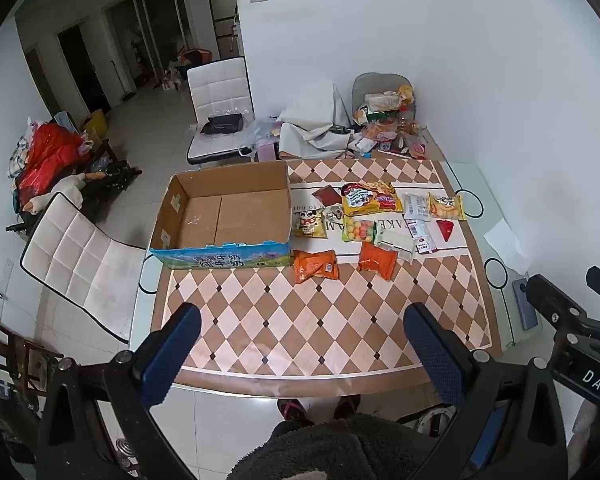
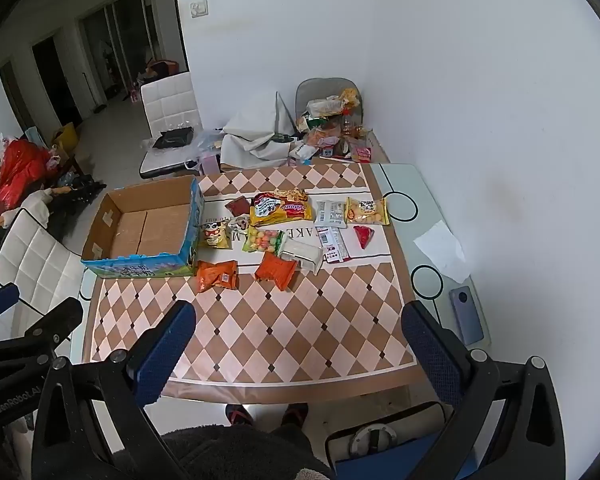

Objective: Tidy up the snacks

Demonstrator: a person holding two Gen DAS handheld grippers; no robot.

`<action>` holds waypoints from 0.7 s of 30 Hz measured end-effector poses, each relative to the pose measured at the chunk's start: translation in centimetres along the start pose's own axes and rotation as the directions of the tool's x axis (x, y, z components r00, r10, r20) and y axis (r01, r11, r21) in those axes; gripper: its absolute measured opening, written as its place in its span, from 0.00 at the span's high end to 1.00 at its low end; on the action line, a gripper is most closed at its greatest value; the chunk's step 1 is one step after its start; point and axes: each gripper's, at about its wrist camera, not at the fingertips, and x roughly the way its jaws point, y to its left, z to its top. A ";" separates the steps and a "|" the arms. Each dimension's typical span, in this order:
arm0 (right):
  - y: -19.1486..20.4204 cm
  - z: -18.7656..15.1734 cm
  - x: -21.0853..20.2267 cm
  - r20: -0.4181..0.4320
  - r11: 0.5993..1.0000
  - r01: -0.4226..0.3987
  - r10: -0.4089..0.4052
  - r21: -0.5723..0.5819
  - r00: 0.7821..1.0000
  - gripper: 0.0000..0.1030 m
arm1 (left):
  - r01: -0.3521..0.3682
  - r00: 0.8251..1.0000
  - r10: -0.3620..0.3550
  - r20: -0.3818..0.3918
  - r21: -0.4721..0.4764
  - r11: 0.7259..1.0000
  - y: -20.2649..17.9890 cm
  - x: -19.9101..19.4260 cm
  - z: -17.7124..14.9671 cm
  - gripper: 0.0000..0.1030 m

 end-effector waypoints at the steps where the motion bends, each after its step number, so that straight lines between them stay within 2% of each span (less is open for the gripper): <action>1: 0.0 0.0 0.0 -0.011 1.000 -0.009 0.009 0.006 1.000 0.00 | 0.002 1.000 -0.002 0.000 0.000 1.000 0.0 0.0 0.0 0.00; 21: 0.2 -0.1 -0.6 0.005 1.000 0.001 -0.001 0.001 1.000 0.00 | 0.004 1.000 -0.004 0.016 -0.006 1.000 0.0 0.0 0.0 0.00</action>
